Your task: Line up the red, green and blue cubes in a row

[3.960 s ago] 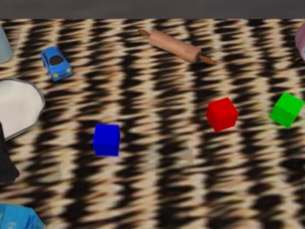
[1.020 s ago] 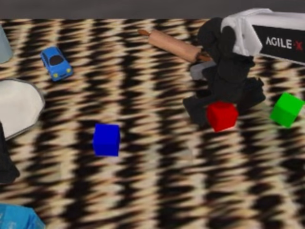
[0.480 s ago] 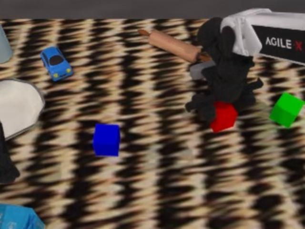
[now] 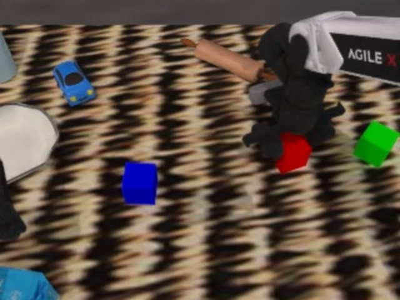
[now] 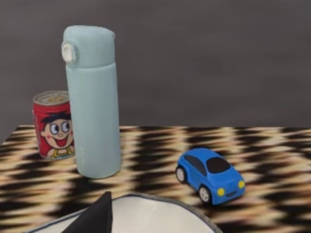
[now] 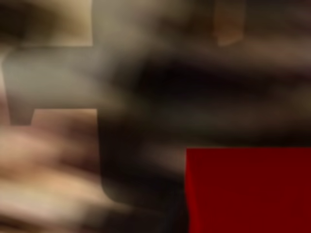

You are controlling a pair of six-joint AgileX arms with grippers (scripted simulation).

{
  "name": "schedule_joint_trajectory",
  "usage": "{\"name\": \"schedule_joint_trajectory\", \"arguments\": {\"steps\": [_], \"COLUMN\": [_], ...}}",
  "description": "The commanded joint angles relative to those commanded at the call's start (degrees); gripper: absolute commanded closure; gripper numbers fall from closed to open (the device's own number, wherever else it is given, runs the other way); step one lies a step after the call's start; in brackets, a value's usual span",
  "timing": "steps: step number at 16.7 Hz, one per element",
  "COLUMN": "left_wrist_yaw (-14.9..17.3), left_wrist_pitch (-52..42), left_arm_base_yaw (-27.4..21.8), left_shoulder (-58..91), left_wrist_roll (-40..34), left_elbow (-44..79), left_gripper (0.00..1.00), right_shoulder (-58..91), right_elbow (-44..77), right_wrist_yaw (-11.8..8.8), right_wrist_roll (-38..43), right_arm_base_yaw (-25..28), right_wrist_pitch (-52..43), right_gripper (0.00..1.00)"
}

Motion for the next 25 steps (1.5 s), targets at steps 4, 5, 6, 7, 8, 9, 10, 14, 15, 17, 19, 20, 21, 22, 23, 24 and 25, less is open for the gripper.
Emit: {"name": "schedule_joint_trajectory", "arguments": {"steps": [4, 5, 6, 7, 8, 9, 10, 14, 15, 17, 19, 20, 21, 22, 23, 24, 25], "left_wrist_yaw": [0.0, 0.0, 0.0, 0.0, 0.0, 0.0, 0.0, 0.0, 0.0, 0.0, 0.0, 0.0, 0.0, 0.0, 0.0, 0.0, 0.0], "left_wrist_pitch": [0.0, 0.0, 0.0, 0.0, 0.0, 0.0, 0.0, 0.0, 0.0, 0.0, 0.0, 0.0, 0.0, 0.0, 0.0, 0.0, 0.0], "left_arm_base_yaw": [0.0, 0.0, 0.0, 0.0, 0.0, 0.0, 0.0, 0.0, 0.0, 0.0, 0.0, 0.0, 0.0, 0.0, 0.0, 0.0, 0.0], "left_shoulder": [0.0, 0.0, 0.0, 0.0, 0.0, 0.0, 0.0, 0.0, 0.0, 0.0, 0.0, 0.0, 0.0, 0.0, 0.0, 0.0, 0.0], "left_wrist_roll": [0.0, 0.0, 0.0, 0.0, 0.0, 0.0, 0.0, 0.0, 0.0, 0.0, 0.0, 0.0, 0.0, 0.0, 0.0, 0.0, 0.0], "left_elbow": [0.0, 0.0, 0.0, 0.0, 0.0, 0.0, 0.0, 0.0, 0.0, 0.0, 0.0, 0.0, 0.0, 0.0, 0.0, 0.0, 0.0], "left_gripper": [0.0, 0.0, 0.0, 0.0, 0.0, 0.0, 0.0, 0.0, 0.0, 0.0, 0.0, 0.0, 0.0, 0.0, 0.0, 0.0, 0.0], "right_shoulder": [-1.4, -1.6, -1.9, -2.4, -2.9, -3.5, -4.0, -4.9, -4.9, -4.7, -3.9, -3.2, -2.4, -1.4, -0.4, 0.6, 1.7], "right_elbow": [0.6, 1.4, 2.6, 4.0, 5.6, 7.1, 8.6, 10.5, 10.5, 10.5, 12.1, 13.4, 15.1, 16.9, 18.9, 21.0, 23.1], "right_wrist_yaw": [0.1, 0.1, 0.1, 0.1, 0.1, 0.1, 0.1, 0.0, 0.0, 0.0, 0.1, 0.1, 0.2, 0.3, 0.4, 0.5, 0.5], "right_wrist_roll": [0.0, -0.1, -0.1, 0.0, 0.0, 0.0, -0.1, -0.1, -0.1, 0.1, 2.1, 4.0, 6.5, 9.4, 12.7, 16.3, 20.3], "right_arm_base_yaw": [-0.1, 0.0, 0.0, 0.1, 0.1, 0.2, 0.3, 0.3, 0.3, 0.1, 1.5, 2.6, 4.1, 5.8, 7.6, 9.6, 11.7], "right_wrist_pitch": [-0.6, -1.3, -2.7, -4.7, -7.2, -9.8, -11.7, -14.0, -14.0, -13.9, -14.7, -15.4, -16.3, -17.3, -18.4, -19.6, -20.9], "right_gripper": [1.0, 1.0, 1.0, 1.0, 1.0, 1.0, 1.0, 1.0, 1.0, 1.0, 1.0, 1.0, 1.0, 1.0, 1.0, 1.0, 1.0]}}
